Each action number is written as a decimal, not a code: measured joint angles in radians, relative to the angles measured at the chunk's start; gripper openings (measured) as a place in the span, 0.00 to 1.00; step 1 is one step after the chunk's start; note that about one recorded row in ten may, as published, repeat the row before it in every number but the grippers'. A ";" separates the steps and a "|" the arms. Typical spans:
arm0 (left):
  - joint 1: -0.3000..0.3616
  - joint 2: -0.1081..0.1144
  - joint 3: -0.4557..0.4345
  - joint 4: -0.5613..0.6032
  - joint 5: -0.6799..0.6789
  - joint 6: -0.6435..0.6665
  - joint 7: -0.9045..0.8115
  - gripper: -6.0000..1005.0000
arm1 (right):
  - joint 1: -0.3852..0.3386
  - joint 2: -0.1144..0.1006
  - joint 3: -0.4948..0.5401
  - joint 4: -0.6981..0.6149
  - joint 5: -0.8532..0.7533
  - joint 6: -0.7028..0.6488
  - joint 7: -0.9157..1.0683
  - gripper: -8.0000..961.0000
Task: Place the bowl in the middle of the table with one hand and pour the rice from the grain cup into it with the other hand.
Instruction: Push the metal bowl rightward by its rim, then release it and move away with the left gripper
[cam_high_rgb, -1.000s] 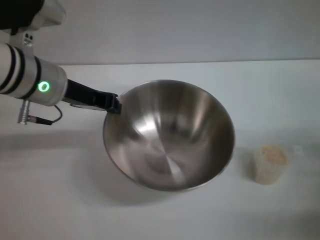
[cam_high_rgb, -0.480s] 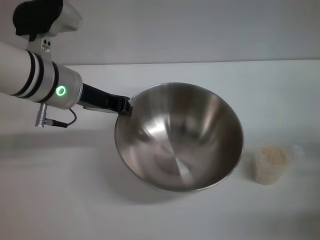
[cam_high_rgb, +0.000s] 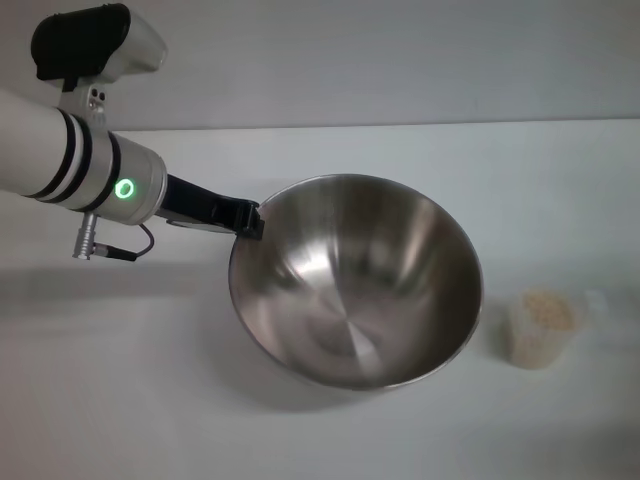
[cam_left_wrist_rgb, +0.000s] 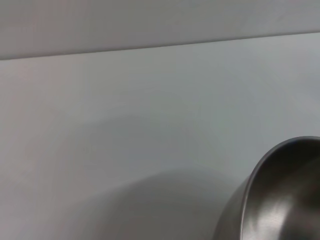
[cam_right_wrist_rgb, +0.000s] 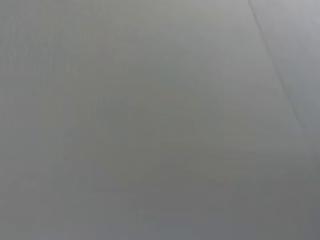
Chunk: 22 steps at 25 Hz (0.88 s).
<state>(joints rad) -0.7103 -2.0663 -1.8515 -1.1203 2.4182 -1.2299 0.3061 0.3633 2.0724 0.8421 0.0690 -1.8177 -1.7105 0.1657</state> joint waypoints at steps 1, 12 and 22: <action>0.000 0.000 0.000 0.002 -0.001 0.001 0.004 0.05 | -0.001 0.000 0.000 0.000 0.000 0.000 0.000 0.70; -0.008 -0.001 0.000 0.025 -0.001 0.004 0.021 0.05 | -0.005 0.000 0.000 -0.004 0.000 -0.024 0.000 0.70; -0.002 -0.001 0.001 0.032 -0.001 0.022 0.021 0.05 | -0.006 0.002 0.000 -0.008 0.000 -0.026 0.000 0.70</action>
<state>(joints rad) -0.7127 -2.0678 -1.8504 -1.0887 2.4175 -1.2077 0.3274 0.3574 2.0739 0.8422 0.0613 -1.8177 -1.7365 0.1657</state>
